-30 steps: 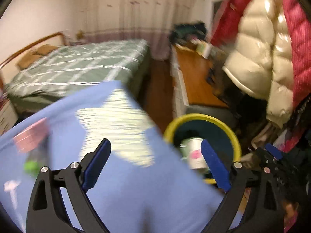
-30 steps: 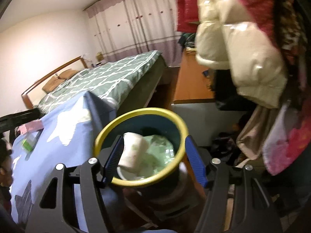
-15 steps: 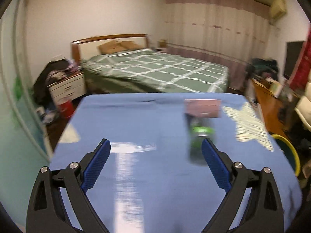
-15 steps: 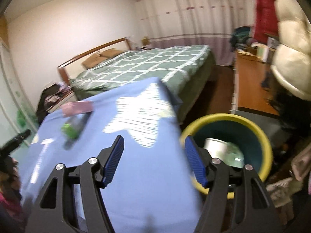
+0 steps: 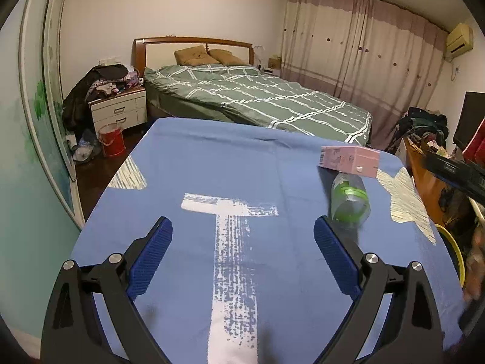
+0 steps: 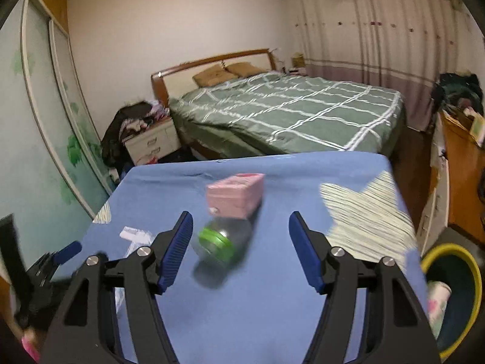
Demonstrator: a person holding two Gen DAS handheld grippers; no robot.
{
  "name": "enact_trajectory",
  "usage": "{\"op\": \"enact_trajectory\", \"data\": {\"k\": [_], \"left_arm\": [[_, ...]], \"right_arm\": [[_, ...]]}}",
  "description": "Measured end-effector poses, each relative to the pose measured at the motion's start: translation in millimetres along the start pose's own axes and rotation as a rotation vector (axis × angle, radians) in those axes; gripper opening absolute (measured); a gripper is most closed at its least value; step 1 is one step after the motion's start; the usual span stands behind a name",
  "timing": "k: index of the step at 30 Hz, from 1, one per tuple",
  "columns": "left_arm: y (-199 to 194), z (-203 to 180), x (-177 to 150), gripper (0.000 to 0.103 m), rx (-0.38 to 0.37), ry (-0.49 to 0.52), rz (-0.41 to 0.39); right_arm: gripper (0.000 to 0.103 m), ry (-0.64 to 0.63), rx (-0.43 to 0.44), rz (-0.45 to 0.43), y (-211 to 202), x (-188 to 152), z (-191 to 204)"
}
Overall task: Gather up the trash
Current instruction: 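Grasp the pink strawberry-milk carton with the right gripper and lift it, then carry the pink carton over the yellow bin and open the right gripper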
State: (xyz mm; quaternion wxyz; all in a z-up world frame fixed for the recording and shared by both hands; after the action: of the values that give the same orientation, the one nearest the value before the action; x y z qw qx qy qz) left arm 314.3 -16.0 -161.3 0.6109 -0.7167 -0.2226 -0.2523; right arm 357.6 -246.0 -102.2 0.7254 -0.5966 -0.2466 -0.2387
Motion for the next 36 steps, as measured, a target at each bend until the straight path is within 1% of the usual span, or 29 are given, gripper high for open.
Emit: {"op": "enact_trajectory", "data": {"k": [2, 8, 11, 13, 15, 16, 17, 18, 19, 22, 29, 32, 36], "left_arm": [[2, -4, -2, 0.093, 0.001, 0.010, 0.004], [3, -15, -7, 0.093, -0.011, 0.033, 0.029], [3, -19, -7, 0.093, -0.012, 0.047, 0.030], [3, -21, -8, 0.093, -0.013, 0.051, 0.031], [4, -21, -8, 0.093, -0.016, 0.051, 0.032], [3, -21, -8, 0.093, -0.017, 0.051, 0.032], [4, -22, -8, 0.093, -0.018, 0.052, 0.032], [4, -23, -8, 0.093, -0.017, 0.054, 0.034], [4, -23, -9, 0.093, -0.016, 0.055, 0.034], [5, -25, -10, 0.093, -0.013, 0.063, 0.038], [6, -28, -11, 0.093, -0.006, 0.076, 0.039], [6, -29, -11, 0.093, -0.007, 0.080, 0.040], [6, -30, -12, 0.093, -0.009, 0.086, 0.040]], "right_arm": [[0.067, -0.008, -0.016, 0.028, 26, 13, 10], [0.067, -0.002, -0.090, 0.097, 84, 37, 22], [0.067, 0.007, -0.094, 0.124, 98, 37, 21], [0.067, 0.006, -0.123, 0.132, 108, 34, 20], [0.067, 0.011, -0.128, 0.136, 116, 34, 18], [0.065, 0.013, -0.131, 0.135, 119, 34, 17], [0.061, 0.013, -0.129, 0.128, 119, 33, 15], [0.052, 0.012, -0.127, 0.125, 120, 34, 12], [0.051, 0.011, -0.124, 0.123, 120, 33, 10], [0.050, 0.012, -0.112, 0.103, 115, 33, 6], [0.048, 0.065, -0.082, 0.044, 80, 39, -18], [0.048, 0.105, -0.055, 0.022, 58, 40, -34], [0.048, 0.140, -0.017, -0.026, 13, 33, -56]]}}
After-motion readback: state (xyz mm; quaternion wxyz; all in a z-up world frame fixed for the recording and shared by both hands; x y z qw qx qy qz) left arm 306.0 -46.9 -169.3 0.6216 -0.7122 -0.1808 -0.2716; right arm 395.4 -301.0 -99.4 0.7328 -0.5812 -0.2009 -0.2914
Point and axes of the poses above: each gripper's, at about its wrist camera, not at the fingertips, and y roughly the way its jaws point, z to its left, x to its top, the point moved 9 cm from there along y, roughly the way its jaws point, and after that the axes turned 13 degrees about z, right-handed, at the moved point
